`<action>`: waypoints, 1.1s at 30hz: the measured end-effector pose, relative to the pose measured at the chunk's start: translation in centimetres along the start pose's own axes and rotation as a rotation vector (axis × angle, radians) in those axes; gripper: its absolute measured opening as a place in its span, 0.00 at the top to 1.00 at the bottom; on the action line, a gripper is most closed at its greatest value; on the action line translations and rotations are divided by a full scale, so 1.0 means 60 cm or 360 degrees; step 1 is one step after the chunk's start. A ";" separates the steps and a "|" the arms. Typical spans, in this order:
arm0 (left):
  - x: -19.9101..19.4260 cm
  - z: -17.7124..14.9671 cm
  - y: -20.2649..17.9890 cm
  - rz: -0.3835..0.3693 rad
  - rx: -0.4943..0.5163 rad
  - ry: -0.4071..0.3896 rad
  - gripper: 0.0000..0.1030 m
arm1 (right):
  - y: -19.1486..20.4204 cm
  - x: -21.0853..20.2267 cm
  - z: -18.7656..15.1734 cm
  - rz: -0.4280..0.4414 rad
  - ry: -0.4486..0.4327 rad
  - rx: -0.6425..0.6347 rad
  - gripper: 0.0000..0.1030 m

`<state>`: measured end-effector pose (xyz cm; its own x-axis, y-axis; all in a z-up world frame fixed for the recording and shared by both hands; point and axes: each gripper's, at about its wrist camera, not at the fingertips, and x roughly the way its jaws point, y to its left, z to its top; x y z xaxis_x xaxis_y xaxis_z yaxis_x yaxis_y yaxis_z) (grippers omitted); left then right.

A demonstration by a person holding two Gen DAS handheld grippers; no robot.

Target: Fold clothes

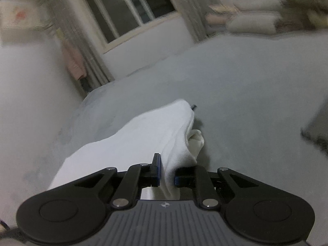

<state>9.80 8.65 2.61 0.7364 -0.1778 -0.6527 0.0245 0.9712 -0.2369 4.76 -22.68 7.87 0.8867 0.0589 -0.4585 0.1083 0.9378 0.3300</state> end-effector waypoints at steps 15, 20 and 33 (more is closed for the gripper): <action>-0.057 0.056 0.179 0.0007 -0.0587 -0.0027 0.16 | 0.340 -0.018 -0.114 0.0081 -0.0364 -0.1417 0.90; -0.057 0.057 0.196 0.0018 -0.0633 -0.0011 0.16 | 0.412 -0.004 -0.195 0.0080 -0.0316 -0.1655 0.91; -0.054 0.054 0.192 -0.0023 -0.0650 -0.0007 0.16 | 0.403 -0.023 -0.210 0.0121 -0.0349 -0.1493 0.91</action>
<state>9.90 20.95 4.30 0.7407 -0.1897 -0.6445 -0.2351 0.8255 -0.5131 0.48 4.25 6.07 0.9511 0.1546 -0.2673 -0.2713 0.8317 -0.4844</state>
